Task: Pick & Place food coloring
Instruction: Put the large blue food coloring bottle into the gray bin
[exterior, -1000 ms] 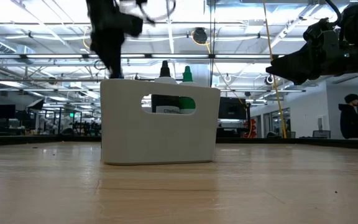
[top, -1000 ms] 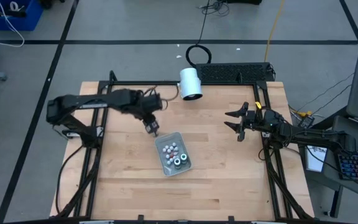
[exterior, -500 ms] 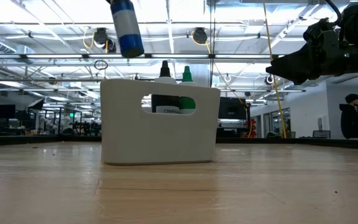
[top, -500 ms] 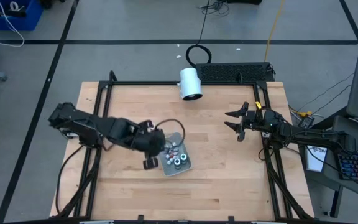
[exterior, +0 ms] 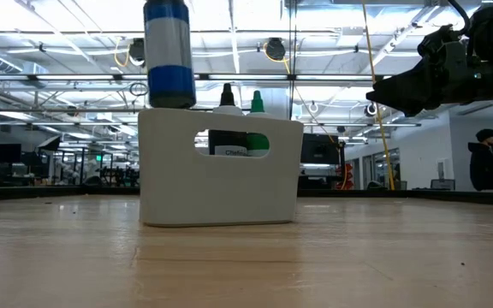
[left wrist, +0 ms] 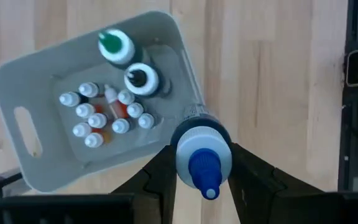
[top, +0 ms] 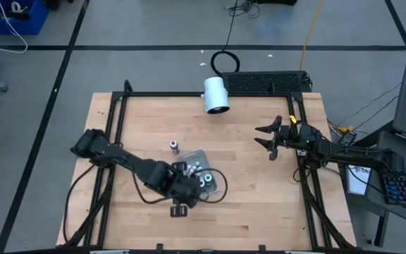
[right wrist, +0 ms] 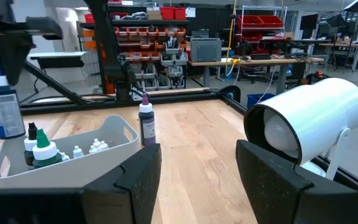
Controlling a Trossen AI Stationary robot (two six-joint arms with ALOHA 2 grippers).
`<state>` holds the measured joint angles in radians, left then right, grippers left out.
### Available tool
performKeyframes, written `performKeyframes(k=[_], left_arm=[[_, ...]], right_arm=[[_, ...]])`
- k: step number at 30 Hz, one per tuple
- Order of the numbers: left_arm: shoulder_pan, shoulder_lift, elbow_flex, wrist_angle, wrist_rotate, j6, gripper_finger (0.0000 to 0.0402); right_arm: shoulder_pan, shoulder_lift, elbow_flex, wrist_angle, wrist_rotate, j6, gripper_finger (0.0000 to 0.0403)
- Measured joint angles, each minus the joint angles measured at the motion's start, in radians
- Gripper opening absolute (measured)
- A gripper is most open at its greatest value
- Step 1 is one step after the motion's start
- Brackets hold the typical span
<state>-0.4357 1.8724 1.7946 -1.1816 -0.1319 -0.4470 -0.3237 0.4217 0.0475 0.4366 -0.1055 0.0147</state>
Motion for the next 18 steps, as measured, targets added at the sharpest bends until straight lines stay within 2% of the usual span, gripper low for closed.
performKeyframes(k=[7, 18], left_arm=[[0.006, 0.02, 0.013, -0.028, -0.031, -0.008, 0.0121], [0.035, 0.018, 0.013, -0.046, -0.021, 0.001, 0.0121]], right_arm=[[0.0, 0.0, 0.0, 0.0, 0.0, 0.0, 0.0196], [0.0, 0.0, 0.0, 0.0, 0.0, 0.0, 0.0196]])
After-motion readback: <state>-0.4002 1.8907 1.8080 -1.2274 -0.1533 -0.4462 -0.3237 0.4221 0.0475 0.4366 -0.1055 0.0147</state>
